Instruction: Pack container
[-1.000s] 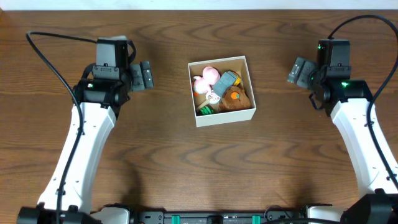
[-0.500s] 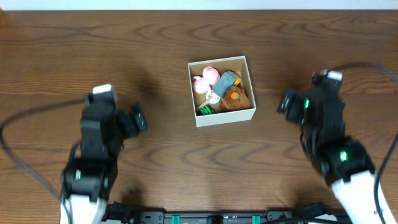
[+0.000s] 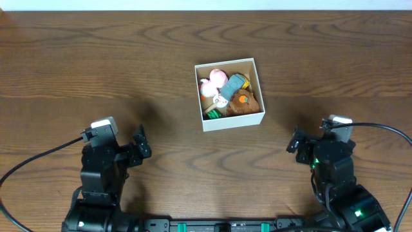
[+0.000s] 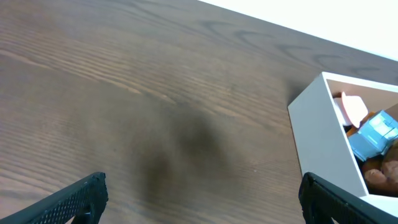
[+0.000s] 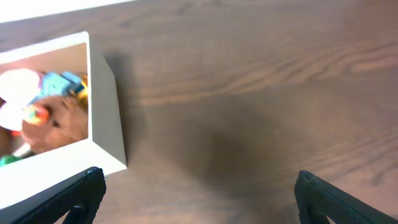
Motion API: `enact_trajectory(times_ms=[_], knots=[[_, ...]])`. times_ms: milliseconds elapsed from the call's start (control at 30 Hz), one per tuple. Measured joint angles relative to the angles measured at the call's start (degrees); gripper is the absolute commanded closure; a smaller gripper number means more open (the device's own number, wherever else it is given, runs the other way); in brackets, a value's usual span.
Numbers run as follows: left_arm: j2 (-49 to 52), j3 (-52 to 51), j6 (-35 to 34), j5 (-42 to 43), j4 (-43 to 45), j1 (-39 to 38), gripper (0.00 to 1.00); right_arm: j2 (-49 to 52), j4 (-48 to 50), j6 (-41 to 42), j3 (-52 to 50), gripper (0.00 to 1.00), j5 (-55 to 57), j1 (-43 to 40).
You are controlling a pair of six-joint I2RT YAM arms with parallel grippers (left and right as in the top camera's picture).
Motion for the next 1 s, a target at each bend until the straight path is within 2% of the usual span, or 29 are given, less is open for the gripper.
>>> enact_trajectory(times_ms=[400,733,1000], knots=[[0.70,0.00,0.02,0.00,0.00,0.00,0.02,0.00,-3.26,0.15,-0.13,0.01,0.39,0.00],[0.70,0.00,0.00,-0.02,0.02,0.00,0.02,-0.59,-10.32,-0.22,-0.22,0.01,0.35,-0.04],[0.76,0.00,0.00,0.00,0.04,0.00,0.02,-15.80,-10.47,1.51,-4.39,0.01,-4.59,-9.44]])
